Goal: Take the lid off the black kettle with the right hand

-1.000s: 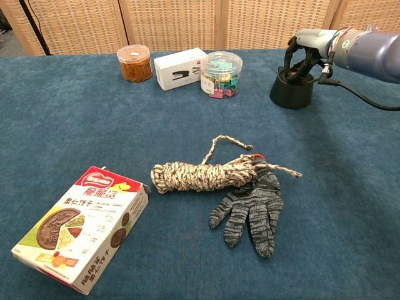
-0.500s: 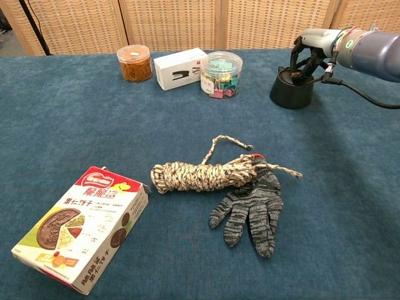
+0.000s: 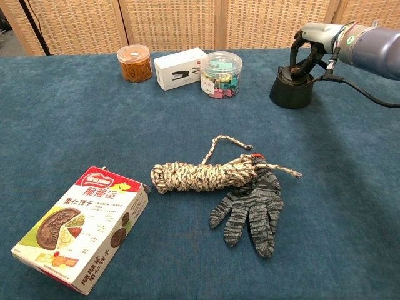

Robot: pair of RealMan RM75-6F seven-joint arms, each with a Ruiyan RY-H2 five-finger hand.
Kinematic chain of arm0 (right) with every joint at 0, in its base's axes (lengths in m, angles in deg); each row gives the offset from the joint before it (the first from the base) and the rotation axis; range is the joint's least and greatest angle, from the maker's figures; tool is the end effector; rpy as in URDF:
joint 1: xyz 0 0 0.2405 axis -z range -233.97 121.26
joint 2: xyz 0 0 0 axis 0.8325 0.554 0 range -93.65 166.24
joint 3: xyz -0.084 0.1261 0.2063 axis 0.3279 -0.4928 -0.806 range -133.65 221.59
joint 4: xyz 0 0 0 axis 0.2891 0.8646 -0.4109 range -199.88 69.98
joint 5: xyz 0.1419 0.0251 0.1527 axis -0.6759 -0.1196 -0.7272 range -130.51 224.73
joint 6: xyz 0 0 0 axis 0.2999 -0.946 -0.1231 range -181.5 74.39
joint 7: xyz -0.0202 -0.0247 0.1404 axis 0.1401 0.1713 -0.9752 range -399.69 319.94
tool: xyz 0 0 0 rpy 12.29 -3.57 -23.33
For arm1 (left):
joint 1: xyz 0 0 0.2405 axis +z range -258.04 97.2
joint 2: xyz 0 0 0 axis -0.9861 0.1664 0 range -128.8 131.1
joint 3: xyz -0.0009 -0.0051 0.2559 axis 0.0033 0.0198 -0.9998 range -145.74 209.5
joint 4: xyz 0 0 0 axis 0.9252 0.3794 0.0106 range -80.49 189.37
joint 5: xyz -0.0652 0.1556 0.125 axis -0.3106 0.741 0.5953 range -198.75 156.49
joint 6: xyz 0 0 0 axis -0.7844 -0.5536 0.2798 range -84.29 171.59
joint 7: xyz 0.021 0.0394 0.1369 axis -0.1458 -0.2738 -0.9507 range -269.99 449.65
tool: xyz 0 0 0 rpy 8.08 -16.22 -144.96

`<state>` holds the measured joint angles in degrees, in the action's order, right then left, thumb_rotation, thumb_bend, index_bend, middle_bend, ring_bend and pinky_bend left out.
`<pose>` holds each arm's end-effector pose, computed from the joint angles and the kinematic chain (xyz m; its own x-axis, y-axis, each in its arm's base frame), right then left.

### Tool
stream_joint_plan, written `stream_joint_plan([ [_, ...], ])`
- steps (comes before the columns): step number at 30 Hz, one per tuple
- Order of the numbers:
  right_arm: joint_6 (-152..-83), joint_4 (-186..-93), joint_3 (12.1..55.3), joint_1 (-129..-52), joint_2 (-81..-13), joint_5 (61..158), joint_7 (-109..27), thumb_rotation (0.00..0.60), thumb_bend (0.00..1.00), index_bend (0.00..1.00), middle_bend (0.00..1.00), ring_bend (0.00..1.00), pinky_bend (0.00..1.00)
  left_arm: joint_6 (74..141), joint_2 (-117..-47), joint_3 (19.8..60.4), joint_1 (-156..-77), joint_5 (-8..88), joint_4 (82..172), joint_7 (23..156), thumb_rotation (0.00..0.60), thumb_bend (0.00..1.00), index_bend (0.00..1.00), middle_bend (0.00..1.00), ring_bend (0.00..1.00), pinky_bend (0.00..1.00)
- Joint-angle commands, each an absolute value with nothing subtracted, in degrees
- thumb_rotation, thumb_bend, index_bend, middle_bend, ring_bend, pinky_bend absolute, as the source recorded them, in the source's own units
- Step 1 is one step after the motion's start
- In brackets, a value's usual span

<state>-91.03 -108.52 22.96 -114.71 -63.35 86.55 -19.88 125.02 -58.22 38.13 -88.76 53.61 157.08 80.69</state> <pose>-0.1679 -0.4908 0.0095 0.3963 -0.2231 0.8906 -0.9137 -0.0009 0.4063 -0.2922 0.2066 0.1762 0.4242 0.0160 0.9054 0.9003 0.0998 -0.4236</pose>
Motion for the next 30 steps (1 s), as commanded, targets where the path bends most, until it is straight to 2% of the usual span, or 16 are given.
stream_joint_plan([
  [1,-91.7,-109.76,22.72,-114.43,-62.51,86.83,-19.9,0.6,0.44,0.6,0.0,0.0,0.0,125.07,-58.22,38.12,-88.72,53.61,157.11,80.74,0.6,0.05,0.0,0.0,0.0,0.0],
  [8,-95.49,-117.85,22.87,-112.6,-57.9,88.71,-19.47,0.6,0.44,0.61,0.0,0.0,0.0,125.02,-58.03,37.91,-88.66,53.98,157.28,80.95,0.6,0.05,0.0,0.0,0.0,0.0],
  [15,-99.82,-132.92,24.46,-108.77,-49.1,90.93,-18.0,0.6,0.47,0.61,0.0,0.0,0.0,125.36,-57.74,37.57,-88.34,54.8,157.41,81.74,0.6,0.05,0.0,0.0,0.0,0.0],
  [24,-107.45,-150.48,31.26,-101.56,-39.72,98.27,-15.88,0.6,0.47,0.61,0.0,0.0,0.0,125.93,-57.46,36.8,-87.84,56.53,158.03,82.39,0.6,0.05,0.0,0.0,0.0,0.0],
  [30,-111.45,-152.25,36.72,-97.86,-39.98,107.26,-16.14,0.6,0.47,0.61,0.0,0.0,0.0,126.46,-57.68,36.11,-87.51,57.98,158.32,81.94,0.6,0.05,0.0,0.0,0.0,0.0],
])
